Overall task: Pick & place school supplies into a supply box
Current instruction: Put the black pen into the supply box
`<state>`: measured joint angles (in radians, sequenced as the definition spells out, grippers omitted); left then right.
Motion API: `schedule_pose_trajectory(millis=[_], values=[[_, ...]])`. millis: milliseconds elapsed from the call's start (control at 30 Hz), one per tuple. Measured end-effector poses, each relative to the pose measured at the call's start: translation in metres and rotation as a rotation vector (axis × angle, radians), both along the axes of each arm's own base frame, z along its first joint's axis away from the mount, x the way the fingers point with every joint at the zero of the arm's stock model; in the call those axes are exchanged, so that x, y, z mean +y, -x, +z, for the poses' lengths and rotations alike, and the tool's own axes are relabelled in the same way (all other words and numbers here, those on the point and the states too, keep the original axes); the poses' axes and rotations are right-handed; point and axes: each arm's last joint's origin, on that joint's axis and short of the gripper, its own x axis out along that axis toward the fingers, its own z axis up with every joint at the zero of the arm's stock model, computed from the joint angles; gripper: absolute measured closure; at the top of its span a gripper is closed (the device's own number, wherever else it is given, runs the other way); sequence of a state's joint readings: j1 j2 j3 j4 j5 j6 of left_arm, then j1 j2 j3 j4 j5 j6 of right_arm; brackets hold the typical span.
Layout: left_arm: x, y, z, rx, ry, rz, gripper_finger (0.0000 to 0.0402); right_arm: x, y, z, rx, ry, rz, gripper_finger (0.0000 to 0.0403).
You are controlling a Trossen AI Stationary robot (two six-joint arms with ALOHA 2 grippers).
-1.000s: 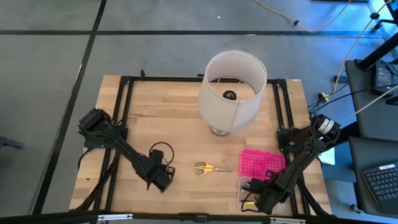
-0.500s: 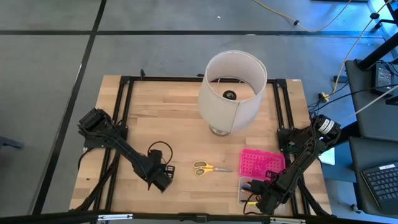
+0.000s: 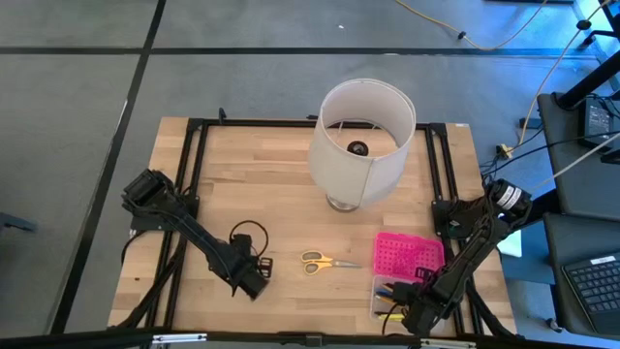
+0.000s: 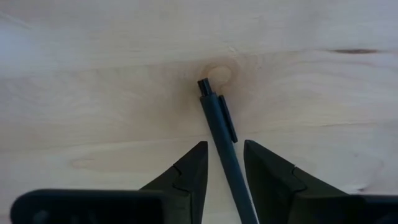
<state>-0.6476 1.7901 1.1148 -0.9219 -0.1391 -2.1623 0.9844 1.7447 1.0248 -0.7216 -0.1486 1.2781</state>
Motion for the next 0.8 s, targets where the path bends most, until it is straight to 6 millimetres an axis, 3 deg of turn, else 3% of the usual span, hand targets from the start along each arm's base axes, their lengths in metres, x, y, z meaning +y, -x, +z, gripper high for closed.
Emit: schedule_pose_trajectory(millis=[533,800], values=[[-0.006,-0.006,-0.026,0.072,0.003,-0.01,0.0307,0.0,0.0,0.0,0.001,-0.001,0.004,0.0267],[-0.005,-0.005,-0.026,0.101,-0.007,-0.2,0.0313,0.0,0.0,0.0,0.001,0.0,0.003,0.0267]])
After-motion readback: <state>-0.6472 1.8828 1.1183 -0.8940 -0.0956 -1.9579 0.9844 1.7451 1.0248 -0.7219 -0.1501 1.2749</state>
